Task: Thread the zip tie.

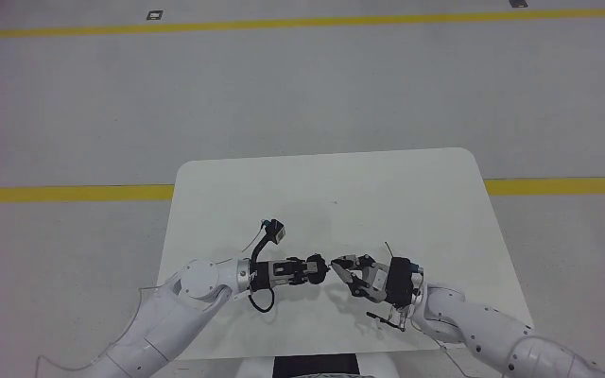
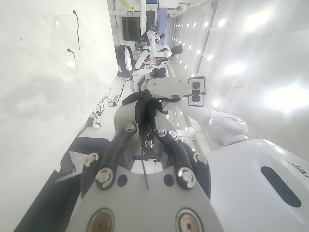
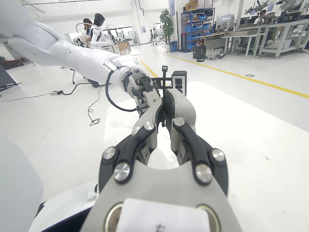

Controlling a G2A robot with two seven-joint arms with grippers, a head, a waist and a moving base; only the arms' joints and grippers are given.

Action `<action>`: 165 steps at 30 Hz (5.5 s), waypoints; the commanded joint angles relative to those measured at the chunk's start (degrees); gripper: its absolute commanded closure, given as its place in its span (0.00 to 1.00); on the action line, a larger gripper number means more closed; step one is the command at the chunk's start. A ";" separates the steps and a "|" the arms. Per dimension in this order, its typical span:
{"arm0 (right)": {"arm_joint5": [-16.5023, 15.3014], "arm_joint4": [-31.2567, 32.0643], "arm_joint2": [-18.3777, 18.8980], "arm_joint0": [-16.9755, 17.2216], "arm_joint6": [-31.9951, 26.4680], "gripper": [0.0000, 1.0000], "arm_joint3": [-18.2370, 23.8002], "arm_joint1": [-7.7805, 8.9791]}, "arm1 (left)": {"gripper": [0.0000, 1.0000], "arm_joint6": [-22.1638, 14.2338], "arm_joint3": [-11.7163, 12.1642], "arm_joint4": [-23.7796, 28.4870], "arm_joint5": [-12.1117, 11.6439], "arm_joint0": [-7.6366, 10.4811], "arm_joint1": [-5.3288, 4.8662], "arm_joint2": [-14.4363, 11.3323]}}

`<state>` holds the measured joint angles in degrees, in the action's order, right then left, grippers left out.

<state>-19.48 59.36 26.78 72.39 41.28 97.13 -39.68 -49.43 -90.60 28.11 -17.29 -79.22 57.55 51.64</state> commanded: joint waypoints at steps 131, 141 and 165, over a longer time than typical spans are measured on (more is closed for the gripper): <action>0.00 0.78 -0.99 0.05 -3.08 1.00 -0.44 0.46 | 1.00 0.00 0.00 0.00 0.00 0.00 0.00 0.00; 0.00 0.69 -1.21 -0.13 -3.17 1.00 -0.63 0.31 | 1.00 0.00 0.00 0.00 0.00 0.00 0.00 0.00; 0.10 3.02 2.95 2.76 -2.43 0.00 -0.71 1.84 | 1.00 0.00 0.00 0.00 0.00 0.00 0.00 0.00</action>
<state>-19.47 61.58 29.21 74.78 38.68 96.48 -38.03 -49.43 -90.60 28.11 -17.29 -79.22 57.55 51.64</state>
